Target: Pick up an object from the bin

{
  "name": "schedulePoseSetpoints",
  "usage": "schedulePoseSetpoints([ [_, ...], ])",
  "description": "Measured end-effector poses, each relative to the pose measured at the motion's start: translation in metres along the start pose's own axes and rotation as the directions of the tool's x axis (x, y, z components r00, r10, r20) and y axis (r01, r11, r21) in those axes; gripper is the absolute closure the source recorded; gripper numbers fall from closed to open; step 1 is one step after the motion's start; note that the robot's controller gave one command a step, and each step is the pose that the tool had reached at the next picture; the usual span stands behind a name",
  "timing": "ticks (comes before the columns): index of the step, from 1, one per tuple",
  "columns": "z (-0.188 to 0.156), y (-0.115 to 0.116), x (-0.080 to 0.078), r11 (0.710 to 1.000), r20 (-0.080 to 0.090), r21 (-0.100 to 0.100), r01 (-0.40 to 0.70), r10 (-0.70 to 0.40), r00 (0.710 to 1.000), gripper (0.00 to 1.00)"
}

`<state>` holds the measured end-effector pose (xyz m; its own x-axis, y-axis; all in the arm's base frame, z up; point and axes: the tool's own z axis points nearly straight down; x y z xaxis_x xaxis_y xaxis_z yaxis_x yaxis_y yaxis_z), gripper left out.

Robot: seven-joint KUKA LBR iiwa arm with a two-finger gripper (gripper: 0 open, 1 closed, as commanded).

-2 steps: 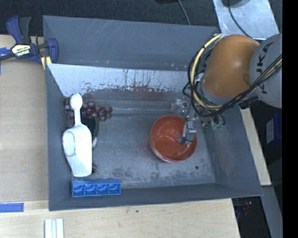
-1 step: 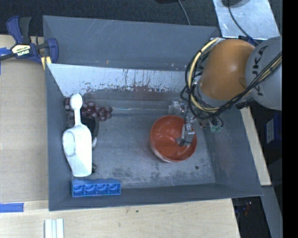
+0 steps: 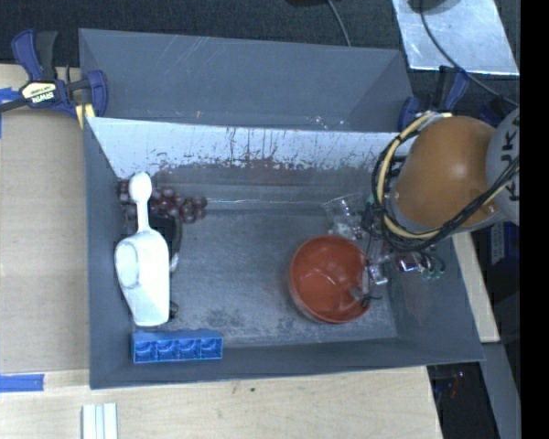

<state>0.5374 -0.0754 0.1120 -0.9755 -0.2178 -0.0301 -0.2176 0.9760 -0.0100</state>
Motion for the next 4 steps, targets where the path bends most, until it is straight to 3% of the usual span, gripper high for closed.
schedulePoseSetpoints([
  [1,0.03,0.028,-0.056,1.0,0.0,-0.006,-0.016,0.016,1.0,0.0],
  [2,0.04,0.022,-0.044,0.962,0.005,0.001,0.272,-0.272,0.962,1.0],
  [3,0.04,0.022,-0.044,0.963,0.005,0.001,0.271,-0.271,0.962,1.0],
  [4,-0.031,0.028,-0.049,0.961,0.014,0.006,0.277,-0.278,0.961,1.0],
])
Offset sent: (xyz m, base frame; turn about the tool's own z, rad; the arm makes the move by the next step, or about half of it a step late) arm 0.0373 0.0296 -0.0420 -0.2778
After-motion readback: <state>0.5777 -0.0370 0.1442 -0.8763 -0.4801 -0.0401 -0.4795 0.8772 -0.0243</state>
